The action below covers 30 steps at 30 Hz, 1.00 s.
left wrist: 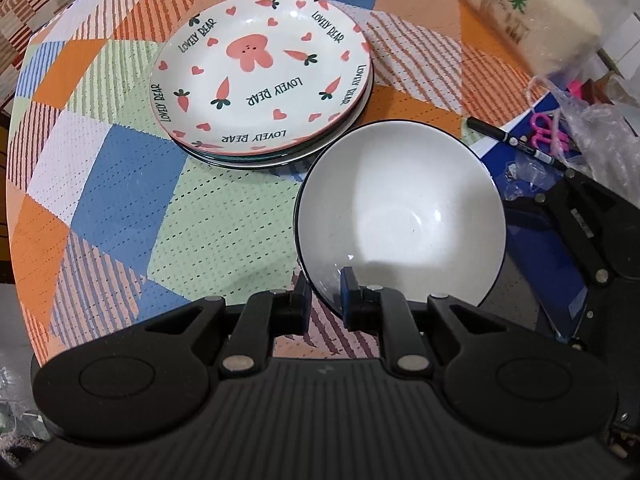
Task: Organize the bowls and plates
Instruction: 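Lower the held bowl into the second white bowl with both grippers, then open both grippers and pull them off the nested bowls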
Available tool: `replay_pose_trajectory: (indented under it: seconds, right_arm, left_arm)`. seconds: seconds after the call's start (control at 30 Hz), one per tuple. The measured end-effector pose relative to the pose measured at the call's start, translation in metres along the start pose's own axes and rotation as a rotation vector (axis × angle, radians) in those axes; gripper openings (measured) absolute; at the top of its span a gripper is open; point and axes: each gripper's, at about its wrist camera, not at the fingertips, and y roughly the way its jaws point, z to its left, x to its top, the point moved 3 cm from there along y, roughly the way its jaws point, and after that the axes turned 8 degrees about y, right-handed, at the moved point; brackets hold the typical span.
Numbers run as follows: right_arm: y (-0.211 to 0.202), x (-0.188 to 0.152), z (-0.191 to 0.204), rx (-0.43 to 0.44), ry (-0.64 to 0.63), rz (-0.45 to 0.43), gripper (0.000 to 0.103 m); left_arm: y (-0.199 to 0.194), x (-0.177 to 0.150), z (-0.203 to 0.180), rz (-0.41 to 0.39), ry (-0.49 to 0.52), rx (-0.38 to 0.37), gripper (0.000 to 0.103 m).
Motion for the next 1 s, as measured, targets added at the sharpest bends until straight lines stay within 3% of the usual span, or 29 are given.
replay_pose_trajectory:
  seconds: [0.1,0.27,0.7,1.0]
  right_arm:
    - [0.006,-0.001,-0.001,-0.027,-0.008,0.0,0.091]
    - [0.002,0.0,-0.002,-0.032,-0.01,-0.006,0.091]
    - [-0.048,0.02,-0.056,0.028,0.101,-0.062,0.091]
    - [-0.068,0.054,-0.094,0.057,0.092,-0.214,0.092]
  left_arm:
    - [0.004,0.003,0.0,0.0,0.012,0.019,0.015]
    - [0.003,0.004,-0.004,0.028,0.046,0.009,0.03]
    - [-0.031,0.012,0.002,0.026,0.092,0.016,0.042]
    - [-0.076,0.049,0.021,-0.035,0.13,0.012,0.044]
